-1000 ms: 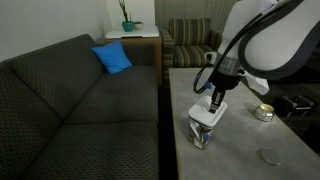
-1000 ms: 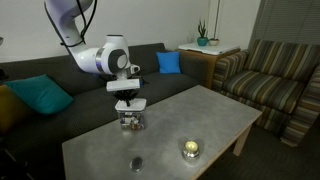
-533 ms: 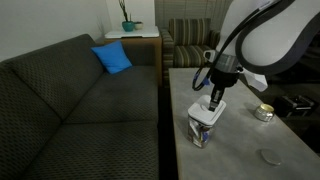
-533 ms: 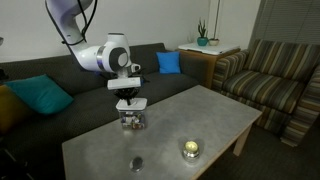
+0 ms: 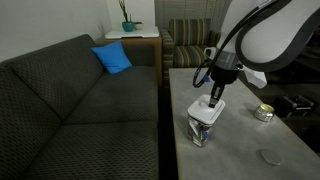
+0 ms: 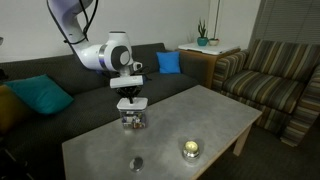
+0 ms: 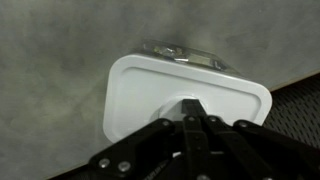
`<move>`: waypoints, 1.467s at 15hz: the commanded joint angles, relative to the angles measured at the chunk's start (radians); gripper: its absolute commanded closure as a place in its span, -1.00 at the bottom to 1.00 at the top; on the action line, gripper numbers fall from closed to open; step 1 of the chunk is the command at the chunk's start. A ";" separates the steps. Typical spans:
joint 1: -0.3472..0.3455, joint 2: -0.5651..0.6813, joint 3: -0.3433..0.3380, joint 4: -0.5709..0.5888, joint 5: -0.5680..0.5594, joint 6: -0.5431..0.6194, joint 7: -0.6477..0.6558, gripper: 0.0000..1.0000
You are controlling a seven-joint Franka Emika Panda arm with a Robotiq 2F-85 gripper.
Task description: Place the lid on the container then push the button
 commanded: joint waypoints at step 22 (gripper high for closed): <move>-0.088 0.162 0.093 0.142 0.033 0.007 -0.140 1.00</move>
